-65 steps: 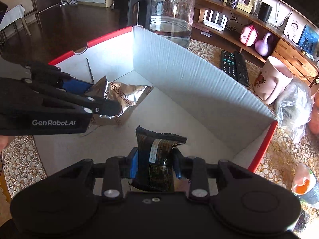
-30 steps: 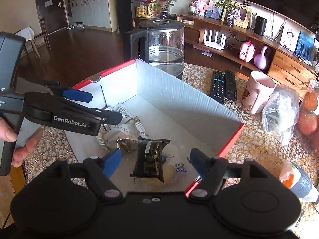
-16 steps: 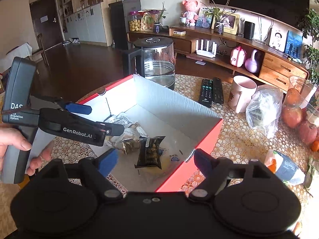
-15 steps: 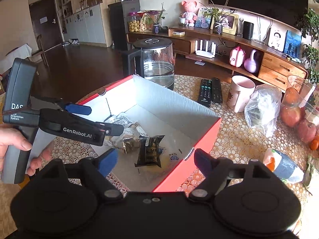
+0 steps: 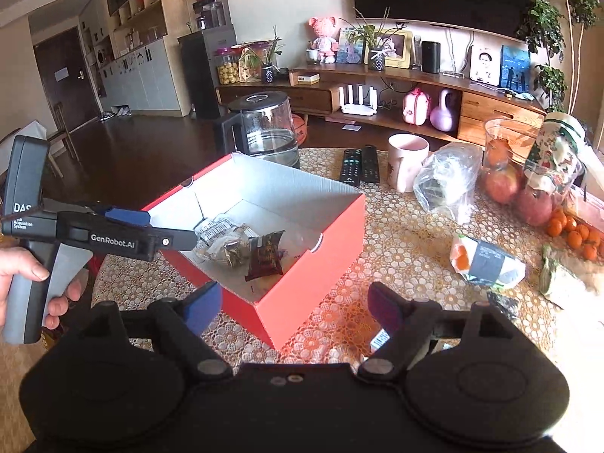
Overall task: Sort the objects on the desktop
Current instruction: 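Withdraw both tools from the box toward the items on the table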
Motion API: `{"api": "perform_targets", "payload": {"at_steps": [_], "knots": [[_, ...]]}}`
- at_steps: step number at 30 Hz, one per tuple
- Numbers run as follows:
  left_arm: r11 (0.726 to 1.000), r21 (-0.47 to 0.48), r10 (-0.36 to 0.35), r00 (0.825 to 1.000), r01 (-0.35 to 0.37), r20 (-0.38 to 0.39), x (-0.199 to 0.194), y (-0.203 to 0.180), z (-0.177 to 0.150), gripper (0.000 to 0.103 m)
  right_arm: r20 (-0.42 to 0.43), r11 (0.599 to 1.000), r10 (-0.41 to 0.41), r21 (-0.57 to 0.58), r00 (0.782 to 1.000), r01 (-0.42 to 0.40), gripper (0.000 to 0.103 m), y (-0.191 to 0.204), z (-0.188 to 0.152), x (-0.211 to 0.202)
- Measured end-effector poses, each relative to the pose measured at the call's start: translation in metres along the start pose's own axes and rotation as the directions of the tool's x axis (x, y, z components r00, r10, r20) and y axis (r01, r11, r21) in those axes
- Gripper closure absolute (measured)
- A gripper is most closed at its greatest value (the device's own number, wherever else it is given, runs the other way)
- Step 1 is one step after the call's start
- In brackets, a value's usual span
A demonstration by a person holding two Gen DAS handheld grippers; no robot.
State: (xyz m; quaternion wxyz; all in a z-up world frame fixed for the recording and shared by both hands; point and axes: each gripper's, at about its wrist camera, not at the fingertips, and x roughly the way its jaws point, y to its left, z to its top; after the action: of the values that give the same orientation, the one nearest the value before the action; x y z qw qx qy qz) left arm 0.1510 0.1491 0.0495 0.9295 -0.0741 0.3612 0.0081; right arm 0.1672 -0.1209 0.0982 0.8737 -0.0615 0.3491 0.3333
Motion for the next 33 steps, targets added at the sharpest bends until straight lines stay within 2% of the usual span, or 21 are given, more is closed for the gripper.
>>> {"api": "perform_targets", "payload": {"at_steps": [8,15,21,27,33], "knots": [[0.999,0.016,-0.038,0.999,0.037,0.036,-0.042,-0.021,-0.015,0.0,0.066,0.995,-0.093,0.043,0.993,0.09,0.019,-0.022,-0.036,-0.065],[0.993,0.076,-0.096,0.995,0.093,0.041,-0.057,-0.052,-0.032,0.0,0.078,0.981,-0.184,0.081,0.98,0.177,0.019,-0.048,-0.068,-0.107],[0.977,0.141,-0.165,0.985,0.157,0.047,-0.057,-0.089,-0.041,0.0,0.059,0.967,-0.24,0.104,0.969,0.233,0.019,-0.063,-0.095,-0.121],[0.959,0.178,-0.226,0.974,0.221,0.006,-0.043,-0.125,-0.049,0.0,0.043,0.953,-0.277,0.142,0.96,0.269,0.019,-0.077,-0.119,-0.124],[0.942,0.237,-0.246,0.969,0.239,0.0,-0.023,-0.162,-0.059,0.0,0.036,0.936,-0.319,0.167,0.947,0.309,0.019,-0.091,-0.137,-0.116]]}}
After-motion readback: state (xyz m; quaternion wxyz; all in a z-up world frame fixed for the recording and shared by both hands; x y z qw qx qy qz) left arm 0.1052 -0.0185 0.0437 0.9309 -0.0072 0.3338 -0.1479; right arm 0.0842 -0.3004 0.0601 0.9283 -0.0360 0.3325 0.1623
